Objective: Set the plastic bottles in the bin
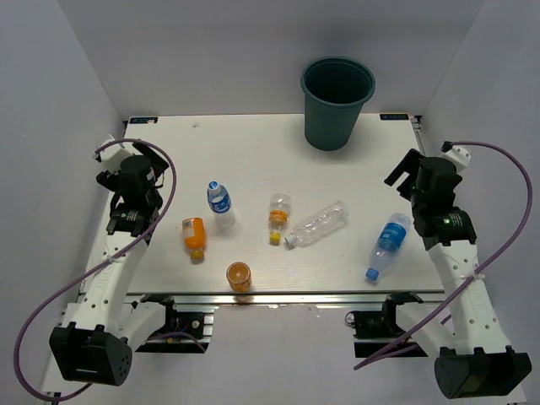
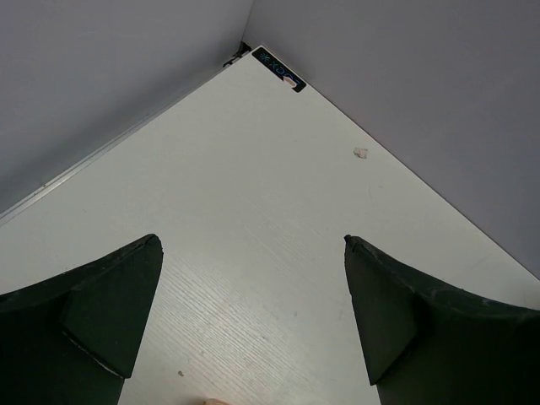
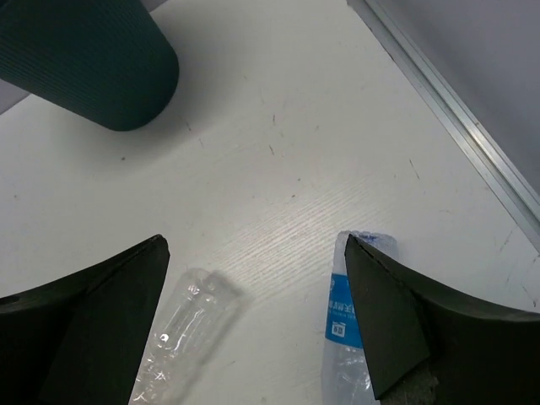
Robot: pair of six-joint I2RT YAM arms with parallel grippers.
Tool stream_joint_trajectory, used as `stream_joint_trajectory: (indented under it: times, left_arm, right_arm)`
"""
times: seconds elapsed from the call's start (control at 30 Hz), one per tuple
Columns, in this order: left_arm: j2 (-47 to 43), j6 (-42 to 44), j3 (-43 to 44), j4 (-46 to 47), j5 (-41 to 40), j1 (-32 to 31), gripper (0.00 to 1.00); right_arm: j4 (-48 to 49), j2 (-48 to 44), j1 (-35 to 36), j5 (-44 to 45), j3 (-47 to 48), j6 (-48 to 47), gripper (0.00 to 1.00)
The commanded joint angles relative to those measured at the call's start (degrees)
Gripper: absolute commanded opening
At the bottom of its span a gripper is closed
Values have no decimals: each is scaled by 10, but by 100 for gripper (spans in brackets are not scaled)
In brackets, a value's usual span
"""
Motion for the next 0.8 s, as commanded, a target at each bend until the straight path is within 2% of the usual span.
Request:
stream_joint_trajectory:
  times: [0.0, 0.13, 0.33, 0.57, 0.77]
  left_arm:
    - [-16, -7, -5, 4, 3, -1, 98]
    - [-17, -8, -13, 9, 8, -1, 98]
    - [-14, -12, -14, 1, -7, -1, 98]
    - [-14, -13, -18, 1, -8, -1, 98]
    - [-18, -19, -21, -3, -4, -1, 98]
  right_arm:
    - [-83, 12, -1, 14, 24, 32, 89]
    - [-98, 8, -1, -39, -42, 43, 89]
    - [-117, 44, -3, 4, -98, 81, 89]
    - [-53, 93, -24, -36, -192, 109, 89]
    - [0, 158, -34, -27, -229, 94, 89]
